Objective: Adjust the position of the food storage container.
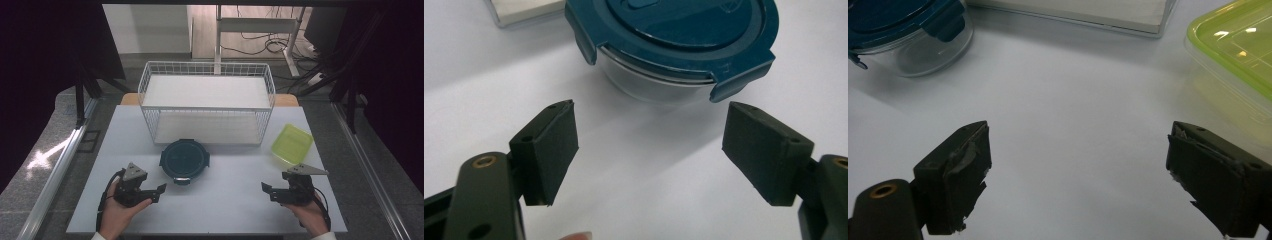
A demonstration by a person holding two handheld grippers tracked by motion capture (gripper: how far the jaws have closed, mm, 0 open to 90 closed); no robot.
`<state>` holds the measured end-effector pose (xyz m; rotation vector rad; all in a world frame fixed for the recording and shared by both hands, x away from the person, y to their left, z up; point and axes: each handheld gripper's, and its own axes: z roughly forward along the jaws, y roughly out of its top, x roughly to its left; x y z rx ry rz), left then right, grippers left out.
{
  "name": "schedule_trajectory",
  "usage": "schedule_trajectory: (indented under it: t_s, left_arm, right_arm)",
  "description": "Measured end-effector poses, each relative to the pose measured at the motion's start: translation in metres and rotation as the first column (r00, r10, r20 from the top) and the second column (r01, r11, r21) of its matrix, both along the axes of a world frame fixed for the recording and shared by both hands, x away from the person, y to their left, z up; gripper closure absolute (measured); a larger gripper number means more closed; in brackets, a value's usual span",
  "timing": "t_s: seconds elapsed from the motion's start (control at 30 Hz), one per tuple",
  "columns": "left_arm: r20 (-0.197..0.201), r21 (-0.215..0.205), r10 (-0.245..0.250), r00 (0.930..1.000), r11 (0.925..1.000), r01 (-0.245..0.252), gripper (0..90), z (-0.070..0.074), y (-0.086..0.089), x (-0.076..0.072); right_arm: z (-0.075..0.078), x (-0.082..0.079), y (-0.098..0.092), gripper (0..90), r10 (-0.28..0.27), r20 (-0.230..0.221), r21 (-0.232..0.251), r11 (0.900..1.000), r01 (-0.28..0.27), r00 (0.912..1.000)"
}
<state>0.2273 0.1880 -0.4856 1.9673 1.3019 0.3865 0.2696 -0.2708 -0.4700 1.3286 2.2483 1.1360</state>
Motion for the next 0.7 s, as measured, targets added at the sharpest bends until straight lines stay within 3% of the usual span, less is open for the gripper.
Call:
schedule_trajectory:
  t_s: [0.17,0.3,0.5,0.7]
  left_arm:
    - [0.019,0.003,-0.006,0.9998,1.0000,0.006,24.3,0.006,0.002,0.001]
    - [0.026,-0.020,-0.018,0.9995,0.9996,0.019,25.0,0.013,0.003,0.004]
    - [0.021,-0.032,-0.026,0.9994,0.9991,0.027,26.2,0.017,0.002,0.007]
    - [0.053,-0.028,-0.023,0.9983,0.9993,0.024,27.7,0.024,0.002,0.011]
  right_arm:
    - [0.000,0.000,-0.001,11.1,-0.002,0.001,-0.007,1.000,0.002,1.0000]
    - [0.000,0.000,0.000,11.3,-0.001,0.003,-0.009,1.000,0.001,1.0000]
    - [0.000,0.001,-0.003,11.6,-0.004,-0.013,0.018,1.000,0.004,0.9999]
    - [0.001,0.000,-0.002,11.8,0.001,-0.001,0.008,1.000,-0.001,1.0000]
